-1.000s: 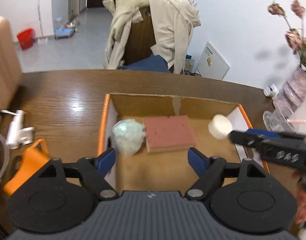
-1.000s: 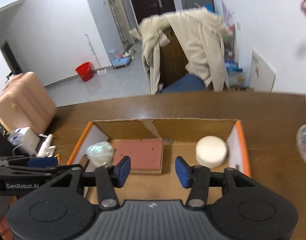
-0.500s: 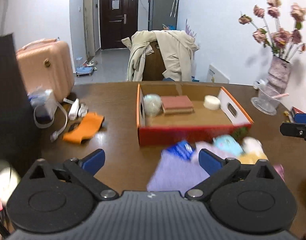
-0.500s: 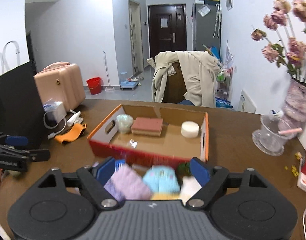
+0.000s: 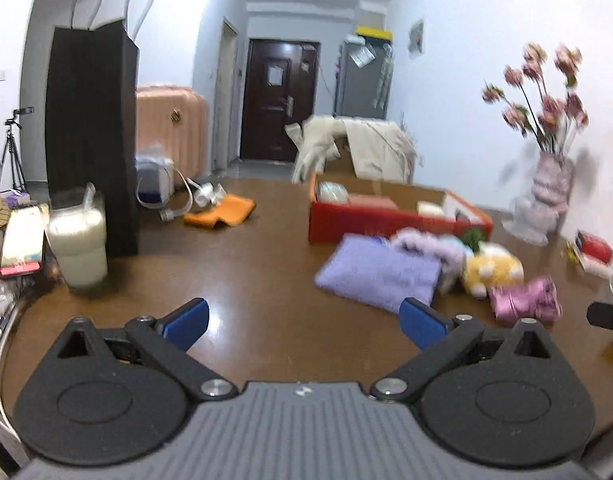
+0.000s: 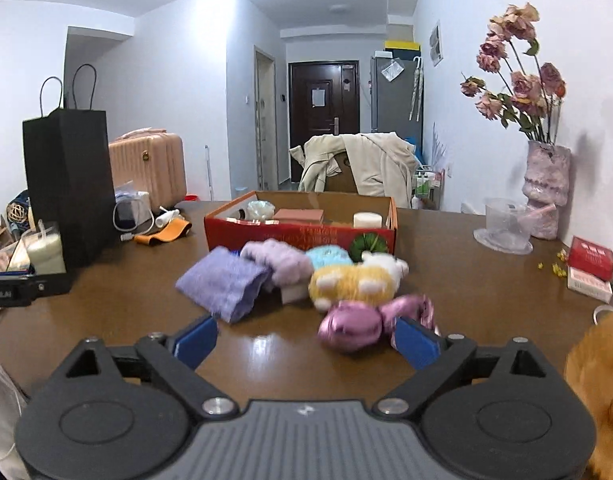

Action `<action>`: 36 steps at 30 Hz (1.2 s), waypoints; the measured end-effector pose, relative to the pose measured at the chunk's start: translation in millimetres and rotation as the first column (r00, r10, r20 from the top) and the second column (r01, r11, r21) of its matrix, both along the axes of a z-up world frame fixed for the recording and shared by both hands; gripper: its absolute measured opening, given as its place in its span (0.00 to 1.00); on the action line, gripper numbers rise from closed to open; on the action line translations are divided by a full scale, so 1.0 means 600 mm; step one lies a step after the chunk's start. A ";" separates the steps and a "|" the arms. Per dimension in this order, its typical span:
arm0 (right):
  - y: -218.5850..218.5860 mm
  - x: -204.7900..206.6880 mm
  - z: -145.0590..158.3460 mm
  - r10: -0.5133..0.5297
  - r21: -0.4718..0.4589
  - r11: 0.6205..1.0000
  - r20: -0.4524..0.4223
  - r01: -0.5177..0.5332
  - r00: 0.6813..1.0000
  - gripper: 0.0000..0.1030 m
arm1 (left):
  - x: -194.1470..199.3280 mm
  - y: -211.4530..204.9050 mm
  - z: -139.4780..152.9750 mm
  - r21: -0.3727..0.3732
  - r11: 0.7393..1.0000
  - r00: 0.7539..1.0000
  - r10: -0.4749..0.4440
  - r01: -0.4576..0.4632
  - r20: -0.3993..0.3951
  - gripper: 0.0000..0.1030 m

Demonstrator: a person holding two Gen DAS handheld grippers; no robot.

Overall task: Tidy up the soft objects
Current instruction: 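Move both tools back toward the lavender pouch on the table, then grasp the lavender drawstring pouch with the right tool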

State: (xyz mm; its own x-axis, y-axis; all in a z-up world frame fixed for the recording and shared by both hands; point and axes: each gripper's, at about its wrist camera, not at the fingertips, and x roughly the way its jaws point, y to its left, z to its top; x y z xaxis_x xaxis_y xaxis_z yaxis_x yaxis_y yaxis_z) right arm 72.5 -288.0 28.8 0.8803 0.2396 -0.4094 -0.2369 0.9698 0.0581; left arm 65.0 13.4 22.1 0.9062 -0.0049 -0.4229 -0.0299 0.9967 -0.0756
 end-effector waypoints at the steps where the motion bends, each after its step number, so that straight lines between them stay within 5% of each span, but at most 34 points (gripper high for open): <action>1: 0.002 -0.007 -0.010 -0.003 0.010 1.000 -0.012 0.003 1.000 0.93 | 0.001 -0.003 -0.005 0.001 1.000 0.999 -0.028 0.028 -0.020 1.00; 7: 0.019 0.004 -0.033 0.035 0.055 0.998 -0.059 -0.032 0.998 0.93 | 0.025 -0.013 -0.016 0.018 0.996 0.996 -0.085 0.085 -0.036 1.00; 12: 0.047 0.058 -0.045 0.064 0.105 0.993 -0.092 -0.054 0.994 0.91 | 0.109 -0.004 -0.036 -0.024 0.989 0.985 -0.146 0.145 -0.092 1.00; 19: 0.117 0.189 -0.058 0.100 0.143 0.986 -0.138 -0.080 0.985 0.85 | 0.277 0.026 -0.062 -0.062 0.931 0.917 -0.366 0.360 -0.161 1.00; 24: 0.151 0.295 -0.077 0.100 0.216 0.975 -0.210 -0.053 0.973 0.68 | 0.380 0.042 -0.080 -0.106 0.892 0.866 -0.452 0.440 -0.211 0.97; 28: 0.166 0.350 -0.099 0.094 0.260 0.965 -0.268 -0.022 0.959 0.47 | 0.431 0.060 -0.102 -0.249 0.841 0.814 -0.533 0.480 -0.231 0.69; 30: 0.166 0.361 -0.108 0.108 0.289 0.957 -0.285 -0.022 0.952 0.29 | 0.437 0.070 -0.110 -0.328 0.807 0.792 -0.570 0.490 -0.218 0.41; 33: 0.167 0.365 -0.114 0.096 0.275 0.961 -0.302 -0.009 0.948 0.15 | 0.433 0.078 -0.110 -0.359 0.802 0.793 -0.569 0.477 -0.217 0.16; 36: 0.170 0.359 -0.112 0.097 0.260 0.965 -0.300 -0.016 0.949 0.09 | 0.411 0.079 -0.103 -0.368 0.801 0.800 -0.565 0.472 -0.205 0.08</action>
State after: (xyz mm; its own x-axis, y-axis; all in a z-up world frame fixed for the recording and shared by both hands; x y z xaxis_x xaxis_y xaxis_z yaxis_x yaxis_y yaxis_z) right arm 288.1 -186.1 -38.3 0.7026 0.4155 -0.5777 -0.2222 0.8994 0.3766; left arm 311.8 60.9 -39.7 0.5650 -0.5991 -0.5672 0.4179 0.8006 -0.4293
